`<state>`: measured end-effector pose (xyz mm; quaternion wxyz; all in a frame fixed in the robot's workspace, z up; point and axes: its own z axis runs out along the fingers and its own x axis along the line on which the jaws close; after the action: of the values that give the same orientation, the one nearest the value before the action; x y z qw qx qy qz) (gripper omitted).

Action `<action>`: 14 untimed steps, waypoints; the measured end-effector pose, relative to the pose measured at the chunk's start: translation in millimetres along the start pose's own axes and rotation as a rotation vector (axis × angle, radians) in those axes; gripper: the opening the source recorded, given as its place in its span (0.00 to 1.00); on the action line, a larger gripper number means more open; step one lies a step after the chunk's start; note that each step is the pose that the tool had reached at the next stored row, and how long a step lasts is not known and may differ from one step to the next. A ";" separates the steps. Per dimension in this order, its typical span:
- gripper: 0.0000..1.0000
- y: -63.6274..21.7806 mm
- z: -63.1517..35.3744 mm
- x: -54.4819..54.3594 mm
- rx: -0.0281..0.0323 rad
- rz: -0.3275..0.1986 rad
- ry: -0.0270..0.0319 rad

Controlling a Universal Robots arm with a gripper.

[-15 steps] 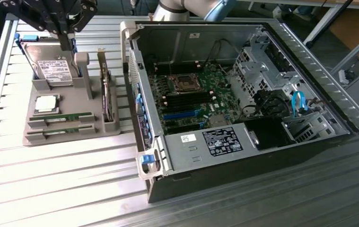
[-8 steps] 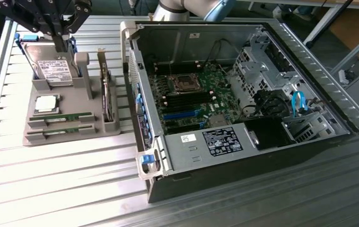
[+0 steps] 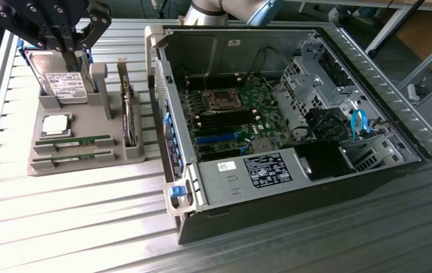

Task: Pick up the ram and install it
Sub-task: 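Reach for the ram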

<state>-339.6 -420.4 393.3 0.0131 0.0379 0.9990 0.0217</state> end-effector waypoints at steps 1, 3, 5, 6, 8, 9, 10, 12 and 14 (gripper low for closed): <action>0.09 -2.4 -0.1 -0.2 -0.0001 0.000 -0.0001; 0.09 -7.4 -0.2 -0.5 -0.0001 0.000 -0.0001; 0.09 -10.3 -0.3 -0.7 -0.0001 0.000 -0.0001; 0.09 -12.5 -0.4 -0.9 0.0000 0.000 0.0000; 0.09 -16.3 -0.6 -1.2 0.0000 0.000 0.0000; 0.09 -18.2 -0.6 -1.4 0.0000 0.000 0.0000; 0.09 -19.8 -0.6 -1.5 -0.0001 0.000 -0.0001; 0.09 -19.9 -0.6 -1.5 0.0000 0.000 0.0000; 0.09 -19.9 -0.6 -1.5 -0.0001 0.000 -0.0001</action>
<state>-339.7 -440.3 393.1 0.0132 0.0379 0.9990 0.0217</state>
